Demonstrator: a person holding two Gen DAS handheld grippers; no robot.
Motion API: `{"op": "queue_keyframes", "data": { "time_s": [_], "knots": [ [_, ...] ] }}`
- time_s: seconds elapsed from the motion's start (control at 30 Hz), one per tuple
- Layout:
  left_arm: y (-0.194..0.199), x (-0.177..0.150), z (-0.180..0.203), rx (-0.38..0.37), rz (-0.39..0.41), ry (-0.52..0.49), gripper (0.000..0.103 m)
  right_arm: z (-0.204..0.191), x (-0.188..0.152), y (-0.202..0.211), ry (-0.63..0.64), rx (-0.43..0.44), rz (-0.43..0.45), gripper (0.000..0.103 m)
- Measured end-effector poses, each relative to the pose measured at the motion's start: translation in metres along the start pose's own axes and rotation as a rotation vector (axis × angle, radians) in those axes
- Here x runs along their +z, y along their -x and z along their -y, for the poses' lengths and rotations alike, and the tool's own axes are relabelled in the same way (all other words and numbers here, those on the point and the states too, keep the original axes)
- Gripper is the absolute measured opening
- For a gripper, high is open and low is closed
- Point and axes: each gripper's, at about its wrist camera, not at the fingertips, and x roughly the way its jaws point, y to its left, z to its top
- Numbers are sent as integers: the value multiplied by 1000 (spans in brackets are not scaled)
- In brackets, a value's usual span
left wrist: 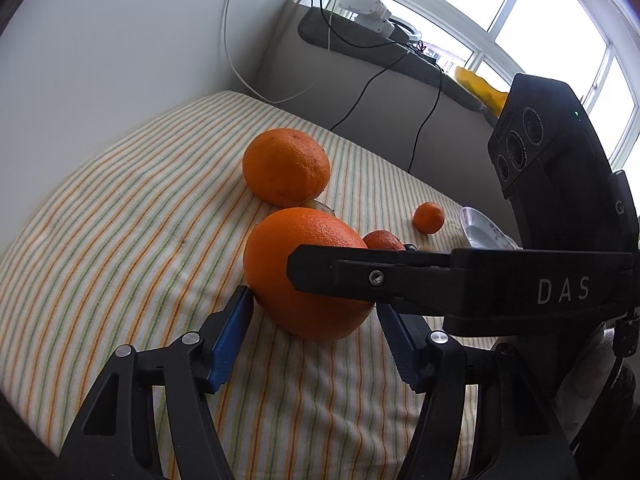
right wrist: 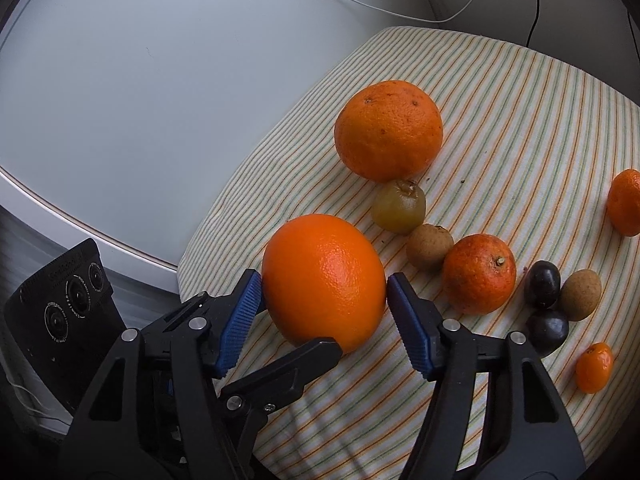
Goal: Organize fruits
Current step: 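Move the right tool to the large orange and close its fingers on it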
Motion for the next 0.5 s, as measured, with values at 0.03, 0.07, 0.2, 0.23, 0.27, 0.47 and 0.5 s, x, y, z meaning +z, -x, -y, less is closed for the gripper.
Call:
{"op": "queue_keyframes", "data": {
  "time_s": [0.03, 0.07, 0.2, 0.23, 0.27, 0.47, 0.5],
  "knots": [
    [0, 0, 1, 6, 1, -6, 64, 2, -1, 0, -3, 3, 2, 68],
    [1, 0, 2, 8, 2, -8, 63, 2, -1, 0, -4, 6, 3, 68],
    [4, 0, 5, 7, 4, -14, 63, 5, -6, 8, 0, 9, 9, 68],
    [5, 0, 8, 8, 7, -19, 63, 5, -7, 10, 1, 9, 12, 68],
    [6, 0, 10, 8, 11, -25, 63, 5, -7, 12, 3, 10, 17, 68],
    [11, 5, 29, -9, 33, -64, 63, 9, -11, 30, 5, 8, 67, 68],
    [11, 6, 32, -15, 35, -70, 63, 11, -12, 34, 7, 2, 76, 68]
  ]
}}
